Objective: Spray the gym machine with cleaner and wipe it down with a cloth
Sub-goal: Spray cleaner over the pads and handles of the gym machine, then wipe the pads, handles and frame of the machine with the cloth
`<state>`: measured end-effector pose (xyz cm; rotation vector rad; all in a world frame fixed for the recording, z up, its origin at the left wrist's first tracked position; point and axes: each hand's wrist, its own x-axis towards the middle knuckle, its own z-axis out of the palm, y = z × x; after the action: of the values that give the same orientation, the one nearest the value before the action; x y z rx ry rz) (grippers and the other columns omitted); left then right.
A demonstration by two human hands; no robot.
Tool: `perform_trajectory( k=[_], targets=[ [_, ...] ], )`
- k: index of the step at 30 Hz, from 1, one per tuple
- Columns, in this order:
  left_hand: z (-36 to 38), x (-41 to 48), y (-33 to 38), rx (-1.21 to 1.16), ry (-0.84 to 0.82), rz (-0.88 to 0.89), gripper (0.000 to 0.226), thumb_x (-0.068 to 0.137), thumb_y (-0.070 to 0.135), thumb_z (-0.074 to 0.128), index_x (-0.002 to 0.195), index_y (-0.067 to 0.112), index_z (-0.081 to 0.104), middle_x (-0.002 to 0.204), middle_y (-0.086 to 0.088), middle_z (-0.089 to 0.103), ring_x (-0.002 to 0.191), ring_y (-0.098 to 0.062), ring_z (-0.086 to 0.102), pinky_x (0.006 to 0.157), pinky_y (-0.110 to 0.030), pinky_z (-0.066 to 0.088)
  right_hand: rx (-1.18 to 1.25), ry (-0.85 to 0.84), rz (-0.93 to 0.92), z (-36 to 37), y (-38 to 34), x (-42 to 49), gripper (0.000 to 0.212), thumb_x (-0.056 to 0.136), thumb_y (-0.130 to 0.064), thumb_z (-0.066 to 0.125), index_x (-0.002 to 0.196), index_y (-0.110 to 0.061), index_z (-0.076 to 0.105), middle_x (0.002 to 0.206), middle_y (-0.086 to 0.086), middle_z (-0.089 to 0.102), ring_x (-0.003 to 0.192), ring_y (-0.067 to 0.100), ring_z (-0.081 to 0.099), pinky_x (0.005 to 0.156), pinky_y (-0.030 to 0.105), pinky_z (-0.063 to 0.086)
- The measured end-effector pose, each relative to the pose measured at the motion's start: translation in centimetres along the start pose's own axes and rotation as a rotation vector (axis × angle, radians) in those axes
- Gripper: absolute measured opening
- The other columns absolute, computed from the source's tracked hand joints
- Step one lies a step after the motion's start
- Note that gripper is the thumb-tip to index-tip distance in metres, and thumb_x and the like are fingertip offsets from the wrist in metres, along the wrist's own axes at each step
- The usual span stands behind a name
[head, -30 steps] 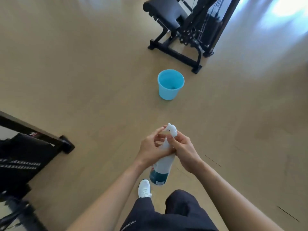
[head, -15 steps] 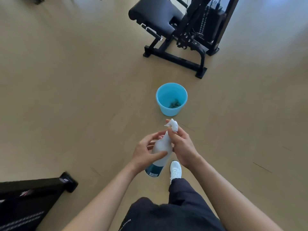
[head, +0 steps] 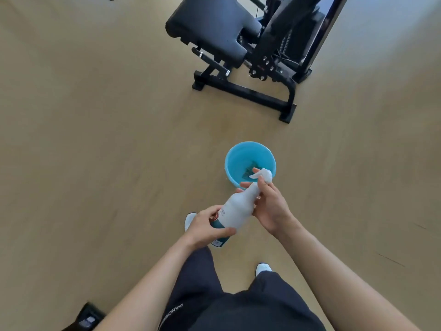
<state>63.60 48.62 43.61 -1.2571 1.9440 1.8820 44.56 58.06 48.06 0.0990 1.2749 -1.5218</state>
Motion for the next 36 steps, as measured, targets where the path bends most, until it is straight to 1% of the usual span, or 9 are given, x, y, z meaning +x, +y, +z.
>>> perform_trajectory(
  k=[4,8,11,16,25,29,31,33,36],
  targets=[
    [-7.1,6.4,1.8,0.108,-0.08,0.029,0.061,0.058,0.052,0.092,0.115,0.042,0.07,0.105,0.014,0.075,0.098,-0.009,0.072,0.09,-0.043,0.061,0.104,0.144,0.004,3.7,-0.7,6.2,0.045,0.104,-0.047,0.05,0.144,-0.027,0.051,0.125,0.013,0.068,0.12,0.033,0.065,0.098,0.059,0.052],
    [-13.5,12.5,4.8,0.368,-0.102,0.059,0.067,0.051,0.066,0.084,0.112,0.045,0.065,0.102,0.021,0.071,0.095,-0.003,0.068,0.086,-0.035,0.059,0.045,0.305,0.013,6.4,-2.5,11.9,0.037,0.107,-0.042,0.051,0.134,-0.019,0.059,0.125,0.011,0.067,0.112,0.027,0.068,0.084,0.047,0.061],
    [-16.6,17.5,6.9,0.5,-0.096,0.074,0.065,0.053,0.064,0.083,0.111,0.046,0.06,0.1,0.025,0.068,0.092,0.0,0.065,0.082,-0.03,0.055,0.009,0.337,0.015,6.8,-4.1,16.5,0.034,0.105,-0.033,0.058,0.128,-0.009,0.065,0.119,0.014,0.071,0.104,0.028,0.072,0.073,0.037,0.062],
    [-18.1,26.7,8.9,0.603,-0.065,0.09,0.064,0.061,0.053,0.083,0.12,0.048,0.057,0.107,0.019,0.061,0.1,-0.008,0.062,0.083,-0.032,0.053,-0.019,0.316,-0.031,6.1,-6.2,25.4,0.022,0.103,-0.021,0.062,0.107,-0.002,0.071,0.1,0.011,0.073,0.097,0.026,0.072,0.085,0.039,0.063],
    [-16.6,46.3,8.1,0.643,-0.187,0.064,0.073,0.063,0.055,0.078,0.13,0.056,0.051,0.112,0.023,0.069,0.105,-0.01,0.065,0.092,-0.041,0.056,-0.046,0.224,-0.118,1.4,-7.5,42.9,0.013,0.098,-0.011,0.068,0.104,0.001,0.071,0.096,0.003,0.066,0.091,0.022,0.063,0.095,0.045,0.058],
    [-15.3,56.2,4.4,0.678,-0.181,0.055,0.064,0.067,0.052,0.081,0.126,0.046,0.057,0.11,0.017,0.069,0.102,-0.015,0.066,0.087,-0.038,0.055,-0.146,0.254,-0.159,-2.9,-4.4,51.2,0.022,0.094,-0.014,0.076,0.115,-0.012,0.072,0.099,0.006,0.07,0.089,0.017,0.068,0.088,0.036,0.059],
    [-14.6,60.7,1.8,0.513,-0.154,0.015,0.053,0.075,0.031,0.087,0.121,0.031,0.06,0.109,0.008,0.069,0.091,-0.013,0.067,0.071,-0.024,0.056,-0.375,0.338,-0.126,-6.3,-1.0,54.7,0.035,0.087,-0.025,0.084,0.119,-0.02,0.07,0.111,0.002,0.072,0.097,0.015,0.07,0.086,0.033,0.059],
    [-14.3,65.1,-0.8,0.424,-0.118,-0.031,0.047,0.079,0.013,0.086,0.119,0.018,0.061,0.106,0.0,0.068,0.082,-0.009,0.064,0.059,-0.014,0.053,-0.579,0.431,-0.036,-9.8,3.5,57.4,0.038,0.083,-0.032,0.086,0.117,-0.025,0.07,0.114,-0.002,0.071,0.103,0.015,0.069,0.084,0.039,0.061],
    [-13.8,71.8,-4.3,0.41,-0.069,-0.037,0.05,0.077,0.02,0.087,0.119,0.019,0.061,0.105,0.004,0.07,0.084,-0.009,0.07,0.068,-0.025,0.058,-0.714,0.539,0.05,-15.0,10.3,61.3,0.036,0.086,-0.029,0.083,0.119,-0.019,0.072,0.116,0.001,0.072,0.102,0.021,0.069,0.095,0.045,0.057]
  ],
)
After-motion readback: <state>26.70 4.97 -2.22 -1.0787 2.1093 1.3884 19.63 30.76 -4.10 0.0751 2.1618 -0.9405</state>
